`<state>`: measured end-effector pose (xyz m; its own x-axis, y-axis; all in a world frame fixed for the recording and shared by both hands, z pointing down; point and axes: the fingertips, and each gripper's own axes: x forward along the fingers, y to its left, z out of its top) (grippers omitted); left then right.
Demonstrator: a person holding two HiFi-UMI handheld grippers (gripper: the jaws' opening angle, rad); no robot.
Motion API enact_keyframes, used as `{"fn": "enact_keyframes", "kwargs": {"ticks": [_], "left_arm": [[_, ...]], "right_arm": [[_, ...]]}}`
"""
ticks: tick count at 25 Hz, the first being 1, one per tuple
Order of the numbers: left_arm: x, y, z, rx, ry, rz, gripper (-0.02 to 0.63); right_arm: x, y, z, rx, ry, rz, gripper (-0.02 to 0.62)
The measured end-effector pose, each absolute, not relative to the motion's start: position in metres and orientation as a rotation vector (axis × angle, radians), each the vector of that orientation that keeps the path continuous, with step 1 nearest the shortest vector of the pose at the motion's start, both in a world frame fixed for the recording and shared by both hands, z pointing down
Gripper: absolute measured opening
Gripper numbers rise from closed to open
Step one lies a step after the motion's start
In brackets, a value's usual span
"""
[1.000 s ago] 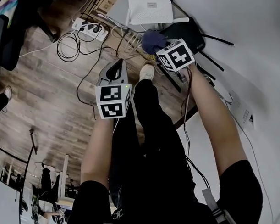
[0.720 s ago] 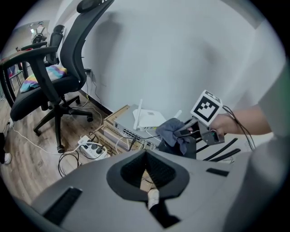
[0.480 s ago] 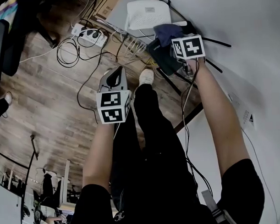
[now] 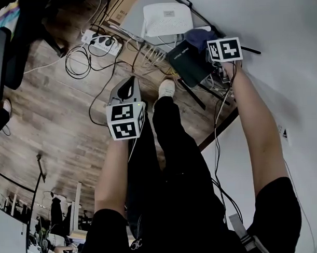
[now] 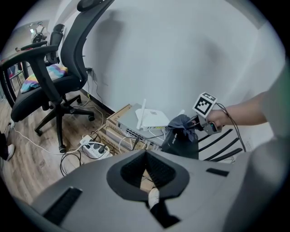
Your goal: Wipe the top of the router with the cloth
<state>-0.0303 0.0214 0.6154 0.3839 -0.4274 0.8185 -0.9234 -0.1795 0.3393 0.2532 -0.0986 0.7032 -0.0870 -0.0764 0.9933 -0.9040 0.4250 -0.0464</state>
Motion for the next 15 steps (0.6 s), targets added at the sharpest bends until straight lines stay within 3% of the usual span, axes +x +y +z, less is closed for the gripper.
{"fn": "enact_keyframes", "kwargs": {"ticks": [8, 15], "left_arm": [[-0.021, 0.018, 0.623, 1.781, -1.15, 0.744, 0.005], [-0.019, 0.012, 0.626, 1.765, -1.145, 0.734, 0.005]], "right_arm": [[0.283, -0.126, 0.708, 0.936, -1.427, 0.689, 0.057], [0.304, -0.137, 0.708, 0.965, -1.37, 0.716, 0.057]]}}
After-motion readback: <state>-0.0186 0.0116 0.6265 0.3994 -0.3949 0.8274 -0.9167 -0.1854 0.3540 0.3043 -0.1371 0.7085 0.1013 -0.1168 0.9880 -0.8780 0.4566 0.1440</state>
